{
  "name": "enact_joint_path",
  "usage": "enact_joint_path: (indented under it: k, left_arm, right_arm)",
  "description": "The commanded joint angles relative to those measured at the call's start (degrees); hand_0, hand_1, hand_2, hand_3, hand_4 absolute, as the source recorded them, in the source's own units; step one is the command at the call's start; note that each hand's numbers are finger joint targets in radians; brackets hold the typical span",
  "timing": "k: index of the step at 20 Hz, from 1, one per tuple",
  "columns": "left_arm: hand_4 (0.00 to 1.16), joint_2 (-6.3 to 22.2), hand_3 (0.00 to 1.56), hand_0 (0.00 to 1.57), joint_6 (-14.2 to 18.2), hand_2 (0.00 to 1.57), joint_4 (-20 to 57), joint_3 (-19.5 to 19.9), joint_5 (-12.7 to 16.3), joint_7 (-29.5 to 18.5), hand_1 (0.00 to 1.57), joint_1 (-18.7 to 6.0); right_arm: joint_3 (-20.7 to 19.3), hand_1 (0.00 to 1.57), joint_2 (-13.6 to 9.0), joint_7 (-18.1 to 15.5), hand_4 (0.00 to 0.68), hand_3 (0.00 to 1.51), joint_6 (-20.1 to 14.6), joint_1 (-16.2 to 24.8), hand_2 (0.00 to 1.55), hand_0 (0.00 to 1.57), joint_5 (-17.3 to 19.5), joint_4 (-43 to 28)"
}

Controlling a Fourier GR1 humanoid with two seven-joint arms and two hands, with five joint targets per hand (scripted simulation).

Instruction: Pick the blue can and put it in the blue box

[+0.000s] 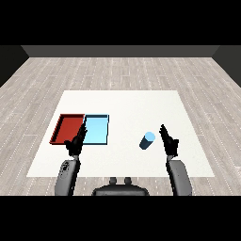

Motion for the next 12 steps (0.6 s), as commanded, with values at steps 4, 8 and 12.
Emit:
enact_joint_path:
  k: [4,8,12]
  left_arm:
    - [0.00,1.6,0.00,0.00,0.5,0.00,-0.3,1.8,-2.2,-0.4,0.00,-0.4]
    - [0.00,0.0,0.00,0.00,-2.4,0.00,-7.8,2.4,3.0,-9.6,0.00,-0.9]
    - [0.00,0.6,0.00,0.00,-5.5,0.00,-1.5,4.5,4.3,-19.3,0.00,1.1]
  right_arm:
    - [0.5,0.00,1.6,-1.6,0.000,0.00,0.9,3.2,0.00,0.00,0.7,-3.9]
    - [0.2,0.00,3.4,-10.1,0.000,0.00,7.5,2.2,0.00,0.00,-8.8,-7.9]
    - [0.2,0.00,2.2,-13.8,0.000,0.00,11.2,8.1,0.00,0.00,-10.3,-10.8]
